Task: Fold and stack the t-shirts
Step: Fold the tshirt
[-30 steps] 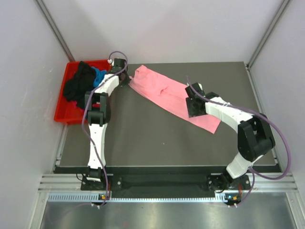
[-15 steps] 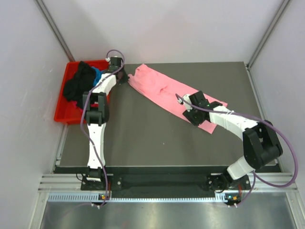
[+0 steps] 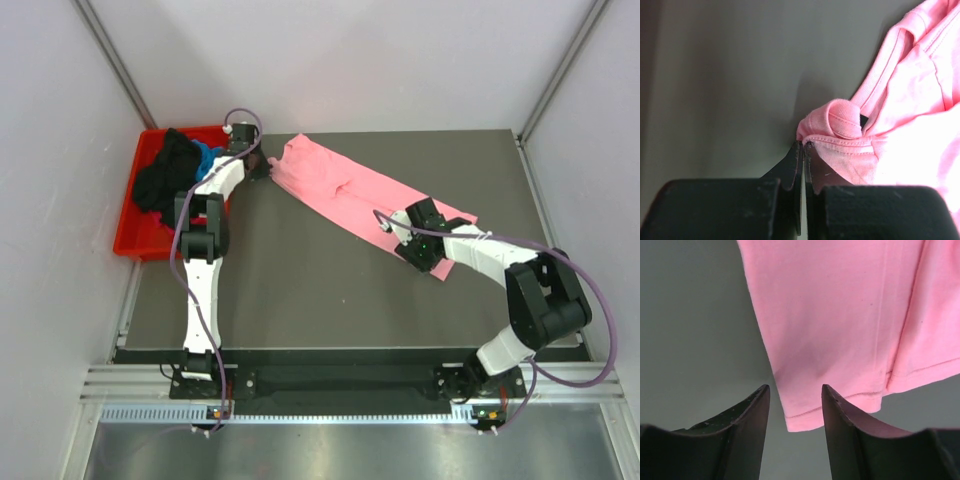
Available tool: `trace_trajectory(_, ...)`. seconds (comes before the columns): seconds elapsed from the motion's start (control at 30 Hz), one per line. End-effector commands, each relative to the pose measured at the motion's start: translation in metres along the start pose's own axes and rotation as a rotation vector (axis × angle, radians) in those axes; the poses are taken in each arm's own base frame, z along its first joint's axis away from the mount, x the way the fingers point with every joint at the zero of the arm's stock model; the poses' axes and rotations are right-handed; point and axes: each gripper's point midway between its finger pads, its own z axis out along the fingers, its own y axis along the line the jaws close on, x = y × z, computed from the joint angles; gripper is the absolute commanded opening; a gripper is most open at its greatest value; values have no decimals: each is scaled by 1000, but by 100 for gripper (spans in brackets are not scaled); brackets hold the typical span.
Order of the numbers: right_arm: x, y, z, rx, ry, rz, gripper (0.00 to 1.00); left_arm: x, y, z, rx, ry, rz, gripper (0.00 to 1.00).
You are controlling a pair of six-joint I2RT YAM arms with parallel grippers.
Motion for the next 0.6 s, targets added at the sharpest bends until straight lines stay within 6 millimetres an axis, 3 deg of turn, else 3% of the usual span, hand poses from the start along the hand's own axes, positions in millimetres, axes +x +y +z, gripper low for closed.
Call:
trace_trajectory(0.0, 6, 3, 0, -25, 16, -25, 45, -25, -6, -12, 21, -71, 5, 0)
trace_trajectory(0.27, 22, 12, -1, -44, 23, -37, 39, -22, -5, -10, 21, -60, 4, 0)
trace_trajectory(0.5, 31, 6, 8, -2, 76, -50, 37, -22, -5, -10, 24, -64, 3, 0)
trace_trajectory(0.57, 34, 1, 12, 22, 103, -49, 28, -24, -7, -10, 31, -70, 0, 0)
